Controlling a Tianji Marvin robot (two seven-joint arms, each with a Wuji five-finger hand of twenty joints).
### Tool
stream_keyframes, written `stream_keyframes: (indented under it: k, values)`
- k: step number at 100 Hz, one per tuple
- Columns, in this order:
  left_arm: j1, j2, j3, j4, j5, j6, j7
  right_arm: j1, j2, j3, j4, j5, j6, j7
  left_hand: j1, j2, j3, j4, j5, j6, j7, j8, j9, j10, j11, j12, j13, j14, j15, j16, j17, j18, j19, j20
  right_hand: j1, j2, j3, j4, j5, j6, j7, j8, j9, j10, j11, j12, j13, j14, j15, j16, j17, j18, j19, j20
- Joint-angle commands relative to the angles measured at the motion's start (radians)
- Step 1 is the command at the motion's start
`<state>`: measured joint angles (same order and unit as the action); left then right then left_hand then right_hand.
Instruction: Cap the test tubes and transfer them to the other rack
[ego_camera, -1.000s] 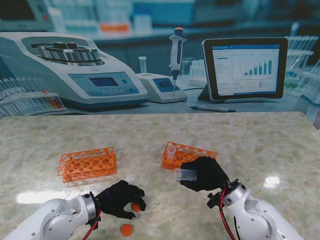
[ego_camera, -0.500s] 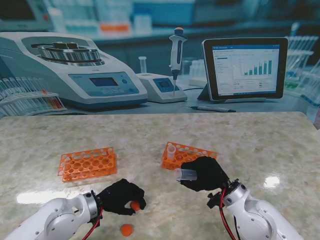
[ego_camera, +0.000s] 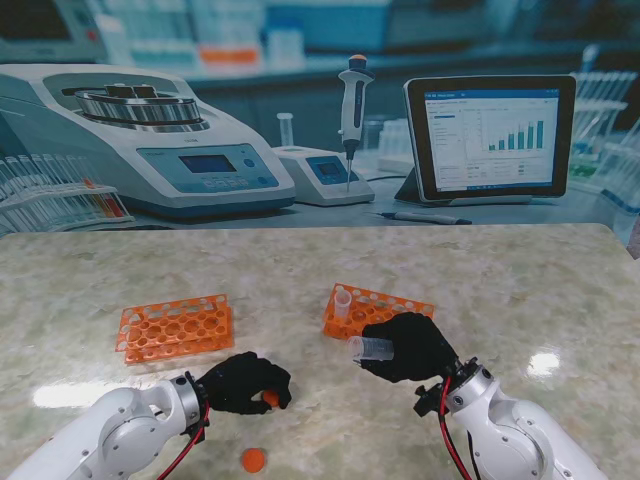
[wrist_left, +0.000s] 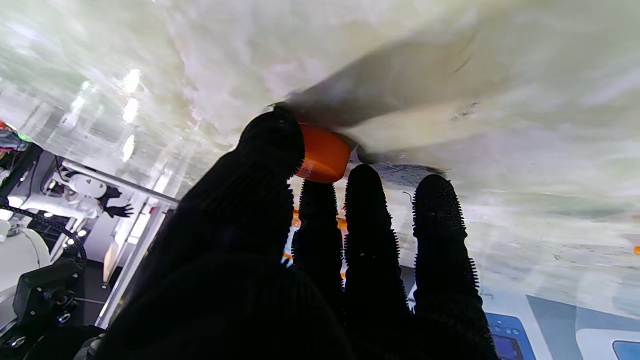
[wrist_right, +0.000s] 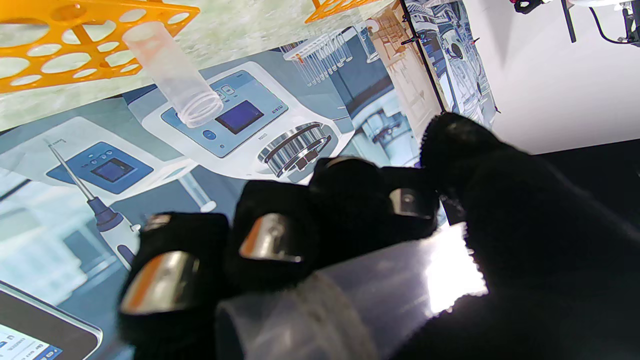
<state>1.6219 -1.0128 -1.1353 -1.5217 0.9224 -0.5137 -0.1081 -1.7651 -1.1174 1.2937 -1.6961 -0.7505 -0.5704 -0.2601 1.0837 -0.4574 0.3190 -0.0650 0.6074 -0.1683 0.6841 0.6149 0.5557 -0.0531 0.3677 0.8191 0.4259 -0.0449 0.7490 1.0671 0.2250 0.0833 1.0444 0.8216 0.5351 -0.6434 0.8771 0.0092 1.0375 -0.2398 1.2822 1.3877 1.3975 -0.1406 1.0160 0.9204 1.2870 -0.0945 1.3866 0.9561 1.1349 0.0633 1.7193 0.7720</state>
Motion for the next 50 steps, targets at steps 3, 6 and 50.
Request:
stream_keyframes:
  k: [3, 6, 50]
  values:
    - [-0.001, 0.003, 0.011, 0.037, 0.012, 0.013, -0.011, -0.006, -0.001, -0.002, -0.004, 0.003, 0.005, 0.003, 0.074, -0.001, -0.01, 0.017, 0.028, 0.005, 0.037, -0.015, 0.061, 0.008, 0.018, 0.098, 0.055, 0.027, -0.003, 0.043, 0.101, 0.011, 0.121, -0.018, 0.047, 0.012, 0.015, 0.025, 0.044, -0.03, 0.071, 0.052, 0.043, 0.003, 0.003, 0.014, 0.034, -0.069, 0.096, 0.015, 0.025, -0.001, 0.071, -0.002]
    - [-0.005, 0.003, 0.014, 0.041, 0.01, 0.016, -0.011, -0.006, -0.001, -0.002, -0.004, 0.003, 0.005, 0.003, 0.085, 0.0, -0.005, 0.018, 0.034, 0.014, 0.042, -0.017, 0.072, 0.009, 0.015, 0.123, 0.067, 0.034, -0.003, 0.066, 0.124, 0.006, 0.132, -0.024, 0.048, 0.011, 0.015, 0.024, 0.044, -0.03, 0.071, 0.052, 0.043, 0.004, 0.003, 0.014, 0.034, -0.069, 0.096, 0.015, 0.025, -0.001, 0.071, -0.002]
    - [-0.027, -0.001, 0.041, 0.079, -0.029, 0.031, -0.006, -0.009, 0.0, 0.001, -0.007, 0.005, 0.002, 0.008, 0.207, -0.043, 0.048, 0.024, 0.125, 0.066, 0.061, -0.059, 0.17, 0.021, -0.024, 0.177, 0.21, 0.077, -0.089, 0.092, 0.303, -0.019, 0.071, -0.243, 0.046, 0.015, 0.009, 0.02, 0.041, -0.036, 0.066, 0.055, 0.042, 0.002, -0.001, 0.016, 0.034, -0.069, 0.093, 0.014, 0.025, -0.002, 0.067, -0.004]
